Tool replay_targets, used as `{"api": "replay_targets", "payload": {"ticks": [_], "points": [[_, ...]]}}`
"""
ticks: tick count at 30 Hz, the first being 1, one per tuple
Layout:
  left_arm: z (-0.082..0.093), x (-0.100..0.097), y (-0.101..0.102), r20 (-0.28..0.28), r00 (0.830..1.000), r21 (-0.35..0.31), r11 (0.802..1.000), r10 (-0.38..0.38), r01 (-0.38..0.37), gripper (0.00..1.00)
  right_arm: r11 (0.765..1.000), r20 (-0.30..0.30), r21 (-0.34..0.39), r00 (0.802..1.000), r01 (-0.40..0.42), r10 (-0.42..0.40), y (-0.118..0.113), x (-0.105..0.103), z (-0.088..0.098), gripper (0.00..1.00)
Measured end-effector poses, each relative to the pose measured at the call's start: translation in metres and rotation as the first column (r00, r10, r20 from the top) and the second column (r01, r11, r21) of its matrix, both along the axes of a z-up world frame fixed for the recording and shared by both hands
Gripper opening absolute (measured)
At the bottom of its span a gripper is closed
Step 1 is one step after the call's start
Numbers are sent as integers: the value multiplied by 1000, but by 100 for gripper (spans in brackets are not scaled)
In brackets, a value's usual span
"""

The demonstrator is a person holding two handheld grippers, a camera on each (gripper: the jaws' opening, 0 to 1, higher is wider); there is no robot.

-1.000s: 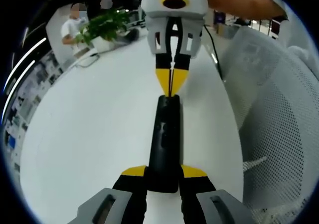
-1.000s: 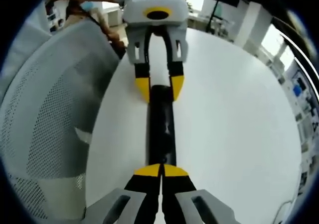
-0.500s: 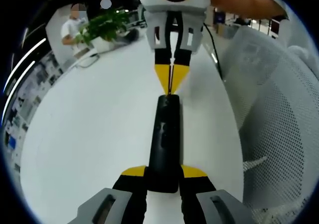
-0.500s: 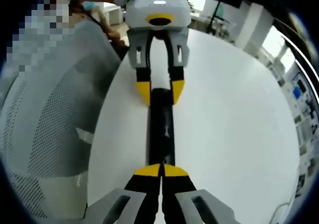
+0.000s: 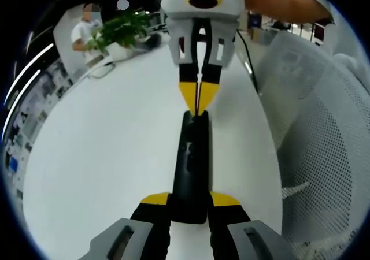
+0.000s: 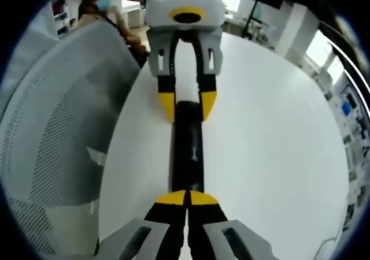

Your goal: Press the specified remote control buttons in sequence, fully releasing each button before pressing the next.

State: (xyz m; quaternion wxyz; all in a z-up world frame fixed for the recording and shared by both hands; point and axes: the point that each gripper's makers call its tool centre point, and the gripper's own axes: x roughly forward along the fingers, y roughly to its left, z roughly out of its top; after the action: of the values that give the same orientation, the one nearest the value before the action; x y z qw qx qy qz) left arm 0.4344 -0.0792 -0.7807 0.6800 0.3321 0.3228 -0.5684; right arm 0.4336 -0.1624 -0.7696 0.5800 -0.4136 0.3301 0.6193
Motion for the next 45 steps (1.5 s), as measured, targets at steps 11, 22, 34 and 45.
{"api": "replay_targets", "payload": {"ticks": [11,22,34,45], "points": [[0,1,0,0,1000,-5,1000,4,-4,23,1000,-4,-4,1000,-7,7,1,1,-2,0],[0,0,0,-1,1000,-24,1000,4,-4,23,999,-30,-50,1000,-12,10,3,2,-4,0],[1,-1,0,-3,1000,-37,999,7,-7,23,998,-49,-57,999,5,-8,1,3,-4,0],[1,-1,0,-5,1000,-32,999,12,-12,23,999,-50,-53,999,10,-12,1,3,-4,0]]}}
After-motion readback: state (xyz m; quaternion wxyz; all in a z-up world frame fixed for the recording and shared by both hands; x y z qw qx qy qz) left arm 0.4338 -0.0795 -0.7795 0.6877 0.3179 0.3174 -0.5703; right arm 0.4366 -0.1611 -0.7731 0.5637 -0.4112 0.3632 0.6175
